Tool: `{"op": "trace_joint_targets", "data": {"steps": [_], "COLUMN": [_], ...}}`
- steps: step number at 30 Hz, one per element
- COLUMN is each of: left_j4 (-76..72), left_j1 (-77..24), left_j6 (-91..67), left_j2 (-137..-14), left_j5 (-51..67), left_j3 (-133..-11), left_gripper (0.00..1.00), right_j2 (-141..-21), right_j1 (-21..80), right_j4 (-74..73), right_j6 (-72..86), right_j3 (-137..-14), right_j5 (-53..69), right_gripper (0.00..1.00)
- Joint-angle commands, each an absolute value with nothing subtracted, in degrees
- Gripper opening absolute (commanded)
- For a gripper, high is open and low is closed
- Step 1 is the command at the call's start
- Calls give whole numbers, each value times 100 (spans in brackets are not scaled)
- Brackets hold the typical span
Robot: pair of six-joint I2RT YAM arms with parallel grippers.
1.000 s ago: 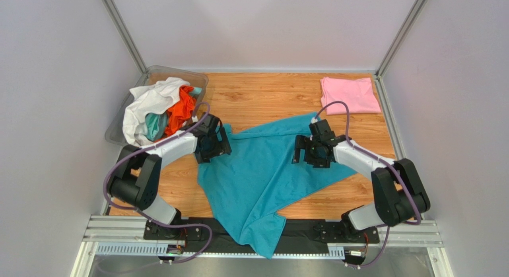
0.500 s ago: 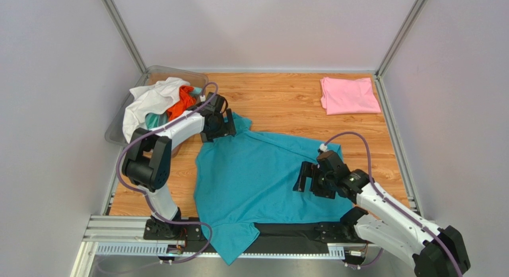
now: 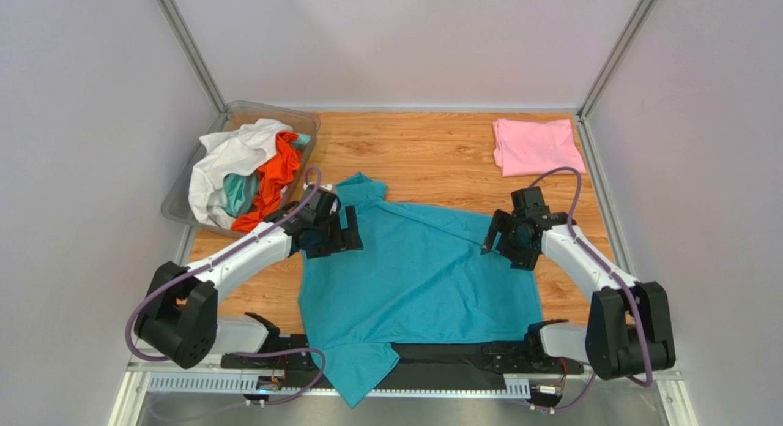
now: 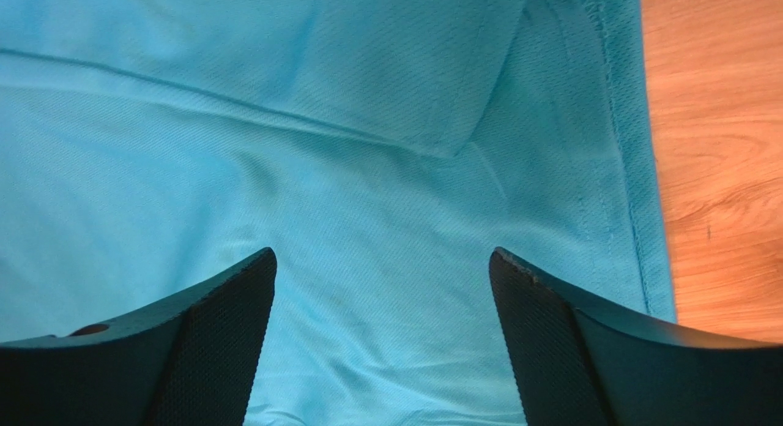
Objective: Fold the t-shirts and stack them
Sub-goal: Flatten the tshirt out
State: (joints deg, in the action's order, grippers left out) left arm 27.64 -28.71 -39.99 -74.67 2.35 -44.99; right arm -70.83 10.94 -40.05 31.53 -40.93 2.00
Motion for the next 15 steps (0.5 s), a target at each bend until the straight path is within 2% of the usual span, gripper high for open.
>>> {"op": "trace_joint_targets", "data": {"steps": [1, 4, 6, 15], "left_j4": [2496, 2408, 2417, 2566], "left_j1": [-2856, -2856, -2856, -2856], "left_j6": [-4227, -4219, -4192, -4175], "left_j2": [-7427, -7549, -7699, -7831], "left_j5": [334, 334, 325, 88], "left_j3": [-4246, -4113, -4078, -3867], "left_gripper": [100, 100, 100, 100], "right_j2": [-7347, -7567, -7751, -8411], "right_j1": [836, 747, 677, 510], "right_j4": [-3674, -3420, -3261, -2945], "right_j6": [2743, 2637, 2584, 2531], "right_j3": [-4298, -4272, -4289, -4535], "right_j5": [518, 493, 475, 474], "right_gripper": [80, 66, 61, 57]}}
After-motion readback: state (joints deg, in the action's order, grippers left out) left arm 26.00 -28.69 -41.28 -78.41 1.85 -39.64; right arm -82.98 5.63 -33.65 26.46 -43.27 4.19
